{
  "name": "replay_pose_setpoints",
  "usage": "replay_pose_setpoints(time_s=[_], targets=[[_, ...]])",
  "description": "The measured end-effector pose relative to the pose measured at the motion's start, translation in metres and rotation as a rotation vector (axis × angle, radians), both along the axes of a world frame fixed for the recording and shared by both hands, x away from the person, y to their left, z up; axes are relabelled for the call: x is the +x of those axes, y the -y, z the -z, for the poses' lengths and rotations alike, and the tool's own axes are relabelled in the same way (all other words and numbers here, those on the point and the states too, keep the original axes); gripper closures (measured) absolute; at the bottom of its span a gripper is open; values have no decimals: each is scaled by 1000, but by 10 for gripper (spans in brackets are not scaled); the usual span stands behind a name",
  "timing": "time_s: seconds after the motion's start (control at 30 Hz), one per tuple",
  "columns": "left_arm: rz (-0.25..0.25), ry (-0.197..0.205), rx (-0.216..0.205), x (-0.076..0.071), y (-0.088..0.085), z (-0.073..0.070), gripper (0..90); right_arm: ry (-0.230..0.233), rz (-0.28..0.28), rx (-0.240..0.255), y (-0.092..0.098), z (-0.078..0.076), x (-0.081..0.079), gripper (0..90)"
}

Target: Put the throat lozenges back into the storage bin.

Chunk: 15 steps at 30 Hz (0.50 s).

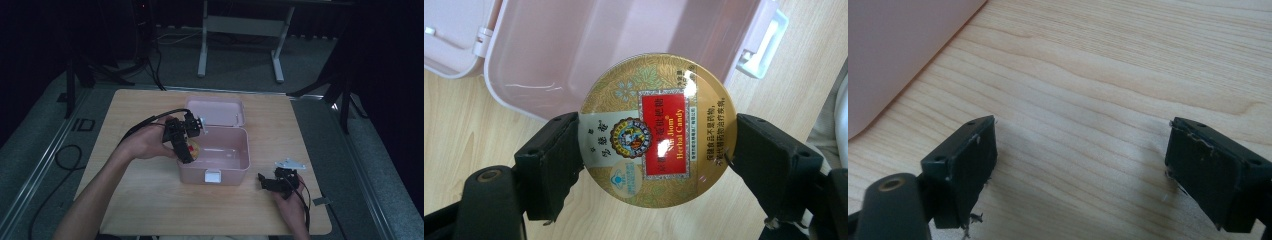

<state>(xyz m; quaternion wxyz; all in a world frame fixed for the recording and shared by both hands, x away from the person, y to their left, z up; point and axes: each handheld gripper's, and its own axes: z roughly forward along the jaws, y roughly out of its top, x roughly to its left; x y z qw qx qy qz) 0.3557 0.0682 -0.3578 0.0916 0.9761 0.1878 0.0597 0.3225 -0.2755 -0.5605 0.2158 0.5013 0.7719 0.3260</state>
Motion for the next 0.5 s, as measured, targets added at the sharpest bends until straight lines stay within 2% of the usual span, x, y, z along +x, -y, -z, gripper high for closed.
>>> replay_pose_setpoints(time_s=[0.17,0.5], targets=[[-11,-5,-12,2,1,0,220,0,0,0,0,0,0,131],[-11,-3,-9,3,7,0,220,0,0,0,0,0,0,131]])
